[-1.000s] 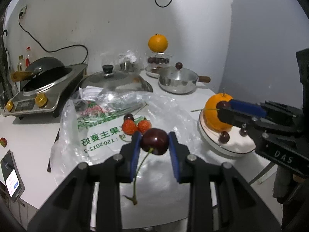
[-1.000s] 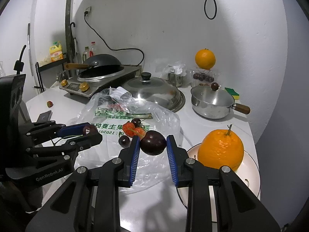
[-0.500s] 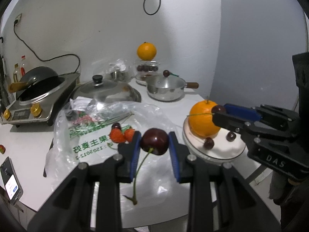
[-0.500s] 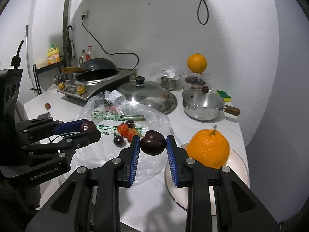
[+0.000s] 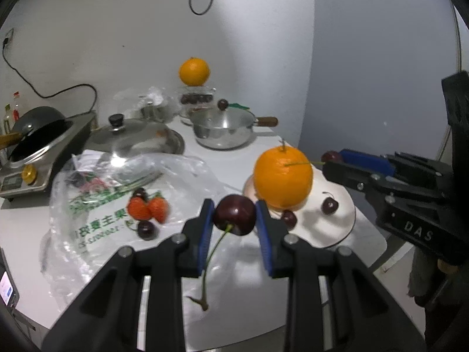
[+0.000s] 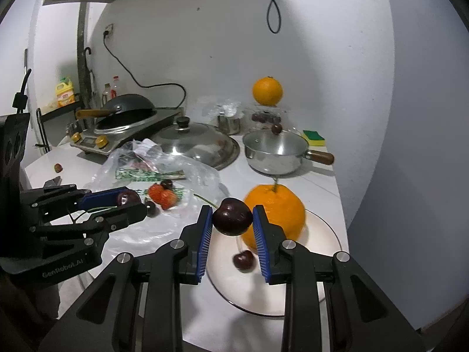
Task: Organize fruits
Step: 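Carry both held cherries from the bag over the white plate, then lower the cherries beside the orange and open both grippers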
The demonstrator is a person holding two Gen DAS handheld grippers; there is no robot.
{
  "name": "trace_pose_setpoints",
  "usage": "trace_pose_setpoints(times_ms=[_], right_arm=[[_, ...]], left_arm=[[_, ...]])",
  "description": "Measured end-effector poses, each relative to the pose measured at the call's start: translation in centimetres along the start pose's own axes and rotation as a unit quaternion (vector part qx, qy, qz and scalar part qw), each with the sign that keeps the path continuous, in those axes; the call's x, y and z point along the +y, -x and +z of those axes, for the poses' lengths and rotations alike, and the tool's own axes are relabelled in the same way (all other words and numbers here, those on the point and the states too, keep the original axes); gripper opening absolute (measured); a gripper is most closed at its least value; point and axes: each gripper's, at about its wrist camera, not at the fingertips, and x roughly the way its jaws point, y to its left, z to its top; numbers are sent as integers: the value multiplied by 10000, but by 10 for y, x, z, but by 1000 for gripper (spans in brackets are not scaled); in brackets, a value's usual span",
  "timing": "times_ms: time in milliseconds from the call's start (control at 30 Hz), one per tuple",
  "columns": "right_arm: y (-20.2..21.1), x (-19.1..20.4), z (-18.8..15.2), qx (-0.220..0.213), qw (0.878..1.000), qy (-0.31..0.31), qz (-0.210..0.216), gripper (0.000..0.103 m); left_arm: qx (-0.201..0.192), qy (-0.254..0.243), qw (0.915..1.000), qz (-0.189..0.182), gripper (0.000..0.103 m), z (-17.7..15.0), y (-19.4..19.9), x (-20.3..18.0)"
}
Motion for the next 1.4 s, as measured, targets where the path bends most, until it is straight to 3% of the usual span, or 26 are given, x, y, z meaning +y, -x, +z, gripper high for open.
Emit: trace_pose_setpoints(times_ms=[633,1400], right_arm=[[-15,-52,-32,284,9986,-434,-102,30],[-39,-73,-72,852,9940,-680,-80,30]], left_arm=[[444,-137,9981,-401,29,-9,-52,-43],[859,-277,9941,-604,30,-18,-95,-67]])
